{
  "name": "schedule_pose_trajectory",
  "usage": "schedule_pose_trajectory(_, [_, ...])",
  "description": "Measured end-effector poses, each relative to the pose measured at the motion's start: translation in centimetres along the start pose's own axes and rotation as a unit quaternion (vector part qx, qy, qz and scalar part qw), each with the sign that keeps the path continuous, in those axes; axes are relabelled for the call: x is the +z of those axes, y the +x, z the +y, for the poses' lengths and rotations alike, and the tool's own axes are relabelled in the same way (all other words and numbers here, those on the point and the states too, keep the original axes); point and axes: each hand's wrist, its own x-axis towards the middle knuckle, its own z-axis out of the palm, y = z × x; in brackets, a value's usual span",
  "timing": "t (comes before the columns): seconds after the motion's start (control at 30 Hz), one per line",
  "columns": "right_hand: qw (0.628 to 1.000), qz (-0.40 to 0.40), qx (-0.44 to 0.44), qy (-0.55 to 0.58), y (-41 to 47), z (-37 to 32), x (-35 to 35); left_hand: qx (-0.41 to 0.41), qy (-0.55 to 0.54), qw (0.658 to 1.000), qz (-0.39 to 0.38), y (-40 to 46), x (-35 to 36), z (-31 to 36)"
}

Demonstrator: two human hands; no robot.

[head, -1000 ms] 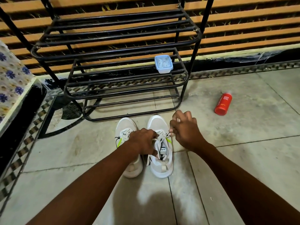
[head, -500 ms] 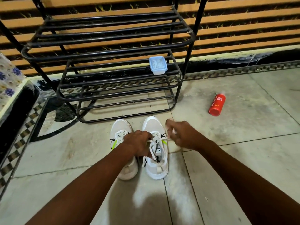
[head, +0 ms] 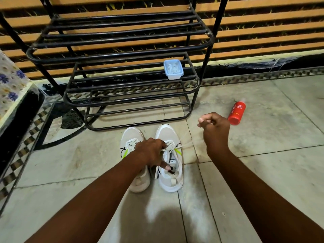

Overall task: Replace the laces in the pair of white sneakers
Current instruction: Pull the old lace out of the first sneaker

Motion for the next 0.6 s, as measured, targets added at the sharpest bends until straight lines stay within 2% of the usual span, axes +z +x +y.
schedule_pose_trajectory(0.1, [0.963, 0.021, 0.163, 0.215, -0.3, 0.1, 0.1, -0.002, -0.004, 1.0, -0.003, -0.1, 0.0, 0.0])
schedule_pose_trajectory(0.17, [0.948, 0.0, 0.188, 0.256, -0.7, 0.2, 0.4, -0.003, -0.003, 1.0, -0.002, -0.3, 0.0, 0.1])
schedule_pose_trajectory(0.23, [0.964, -0.056, 0.169, 0.199, -0.8, 0.9, 0.5, -0.001, 0.002, 1.0, 0.001, -0.6, -0.1, 0.2])
schedule_pose_trajectory(0.3, [0.984, -0.149, 0.089, 0.034, -0.7, 2.4, -0.1, 0.003, 0.006, 1.0, -0.002, -0.8, -0.2, 0.2])
schedule_pose_trajectory(0.33, [0.976, -0.202, 0.024, -0.073, -0.6, 3.0, -0.5, 0.005, 0.007, 1.0, -0.003, -0.9, -0.3, 0.2])
schedule_pose_trajectory(0.37, [0.953, -0.25, -0.044, -0.165, -0.5, 3.6, -0.9, 0.006, 0.009, 1.0, -0.004, -0.9, -0.4, 0.2])
schedule_pose_trajectory(0.43, [0.901, -0.318, -0.127, -0.266, -0.6, 4.6, -1.4, 0.007, 0.012, 1.0, -0.006, -1.0, -0.7, 0.4])
schedule_pose_trajectory(0.53, [0.862, -0.385, -0.126, -0.304, -1.4, 5.1, -1.0, 0.002, 0.015, 1.0, -0.004, -0.8, -0.9, 0.7])
schedule_pose_trajectory(0.6, [0.849, -0.401, -0.134, -0.317, -1.9, 5.7, -0.5, -0.01, 0.009, 1.0, -0.005, -0.9, -1.0, 0.9])
